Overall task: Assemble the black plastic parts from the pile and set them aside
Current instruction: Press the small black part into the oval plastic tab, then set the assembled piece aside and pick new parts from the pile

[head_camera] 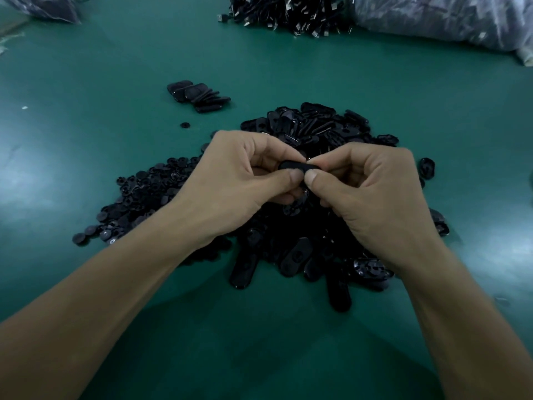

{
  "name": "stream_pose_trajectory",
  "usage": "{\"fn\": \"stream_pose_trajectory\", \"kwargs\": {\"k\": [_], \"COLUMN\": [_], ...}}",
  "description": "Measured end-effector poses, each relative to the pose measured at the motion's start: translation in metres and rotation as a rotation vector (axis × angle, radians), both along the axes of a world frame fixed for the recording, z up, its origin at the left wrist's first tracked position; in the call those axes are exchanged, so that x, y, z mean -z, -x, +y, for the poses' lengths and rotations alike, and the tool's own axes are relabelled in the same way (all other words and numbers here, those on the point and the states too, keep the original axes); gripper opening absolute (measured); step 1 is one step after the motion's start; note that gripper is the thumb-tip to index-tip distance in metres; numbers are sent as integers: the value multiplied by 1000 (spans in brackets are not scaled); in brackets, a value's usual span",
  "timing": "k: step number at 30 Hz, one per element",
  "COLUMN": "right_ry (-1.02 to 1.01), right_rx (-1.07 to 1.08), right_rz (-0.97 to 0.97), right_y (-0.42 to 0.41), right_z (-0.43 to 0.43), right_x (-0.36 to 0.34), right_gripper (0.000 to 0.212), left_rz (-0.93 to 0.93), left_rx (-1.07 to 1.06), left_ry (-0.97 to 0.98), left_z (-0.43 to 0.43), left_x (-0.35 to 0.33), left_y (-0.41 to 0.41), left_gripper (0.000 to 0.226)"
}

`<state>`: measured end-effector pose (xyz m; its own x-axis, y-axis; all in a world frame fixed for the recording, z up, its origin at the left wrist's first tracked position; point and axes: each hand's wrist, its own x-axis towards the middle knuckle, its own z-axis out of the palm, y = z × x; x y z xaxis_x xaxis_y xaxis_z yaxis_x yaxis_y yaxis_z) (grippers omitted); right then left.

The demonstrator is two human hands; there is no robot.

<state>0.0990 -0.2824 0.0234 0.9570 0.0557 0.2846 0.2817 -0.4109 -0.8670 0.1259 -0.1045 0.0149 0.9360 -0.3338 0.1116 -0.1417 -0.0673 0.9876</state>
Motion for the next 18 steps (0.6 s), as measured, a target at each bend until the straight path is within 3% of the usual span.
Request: {"fn": "stream_pose_trajectory", "kwargs": {"k": [11, 18], "right_ry": [25, 105], "right_rx": [39, 84], "right_rz": [-16, -54], "right_y": [0, 1], "right_z": [0, 2], "right_x": [5, 6], "right_gripper": [13, 28], "left_rz": [-38, -191], "left_rx": [-54, -102], "left_ry": [-77, -235], "left_z": [7, 8], "left_x": [0, 0], "left_y": [-5, -8], "left_gripper": [8, 10]}}
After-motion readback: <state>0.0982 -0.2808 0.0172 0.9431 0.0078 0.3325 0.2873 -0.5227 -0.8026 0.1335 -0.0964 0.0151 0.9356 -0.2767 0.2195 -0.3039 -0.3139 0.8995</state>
